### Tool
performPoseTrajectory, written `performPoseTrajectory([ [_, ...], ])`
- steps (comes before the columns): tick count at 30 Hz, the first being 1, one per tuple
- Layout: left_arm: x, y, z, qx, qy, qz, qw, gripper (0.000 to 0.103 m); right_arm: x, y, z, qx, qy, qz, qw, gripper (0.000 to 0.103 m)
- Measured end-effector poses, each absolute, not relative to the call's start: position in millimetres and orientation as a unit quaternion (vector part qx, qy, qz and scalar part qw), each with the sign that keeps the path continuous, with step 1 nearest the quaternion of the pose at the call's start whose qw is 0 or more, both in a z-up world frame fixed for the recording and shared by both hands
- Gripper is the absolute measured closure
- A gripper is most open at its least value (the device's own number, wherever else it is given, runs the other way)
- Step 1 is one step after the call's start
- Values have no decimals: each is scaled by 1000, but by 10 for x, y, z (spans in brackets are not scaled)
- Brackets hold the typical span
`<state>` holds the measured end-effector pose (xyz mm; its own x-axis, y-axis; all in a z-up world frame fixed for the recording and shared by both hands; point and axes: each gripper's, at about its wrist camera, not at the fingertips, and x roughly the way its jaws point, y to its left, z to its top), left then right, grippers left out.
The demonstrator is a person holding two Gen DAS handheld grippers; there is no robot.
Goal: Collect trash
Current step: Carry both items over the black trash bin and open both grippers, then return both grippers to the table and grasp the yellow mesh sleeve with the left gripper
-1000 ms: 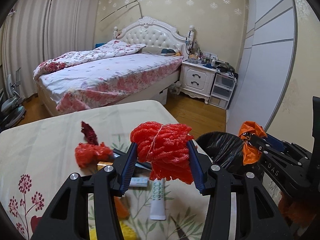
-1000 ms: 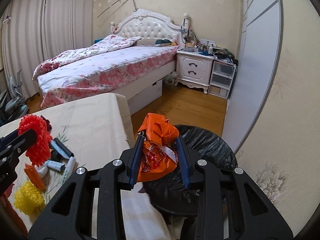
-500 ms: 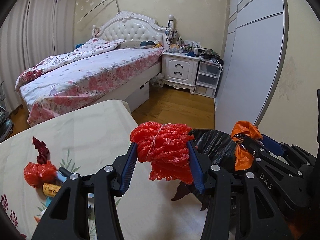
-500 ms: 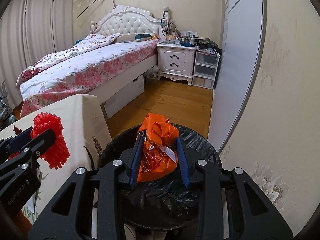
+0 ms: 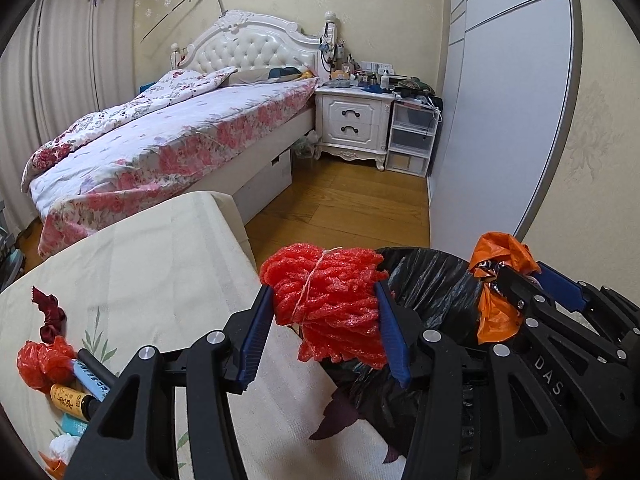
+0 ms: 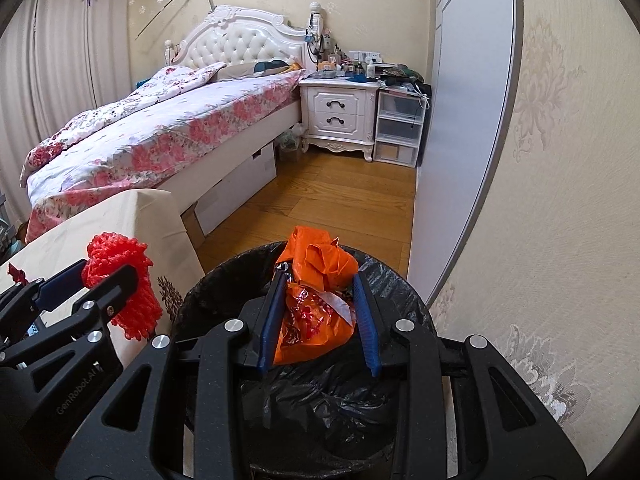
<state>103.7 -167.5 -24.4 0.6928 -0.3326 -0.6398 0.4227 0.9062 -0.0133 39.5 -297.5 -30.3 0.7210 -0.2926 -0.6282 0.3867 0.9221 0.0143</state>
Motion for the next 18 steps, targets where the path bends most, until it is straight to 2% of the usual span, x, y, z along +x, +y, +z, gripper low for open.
performPoseTrajectory([
  [3, 1066, -1680, -269, 64, 340, -201, 916, 41, 395, -3012, -298, 75, 323, -188, 924, 68],
  [5, 1080, -1679, -278, 61, 340, -196, 918, 33, 391, -3016, -298, 77, 324, -188, 924, 59],
  [18, 1000, -1492, -155, 55, 340, -183, 921, 29, 335, -2937, -196, 73, 320, -179, 927, 55],
])
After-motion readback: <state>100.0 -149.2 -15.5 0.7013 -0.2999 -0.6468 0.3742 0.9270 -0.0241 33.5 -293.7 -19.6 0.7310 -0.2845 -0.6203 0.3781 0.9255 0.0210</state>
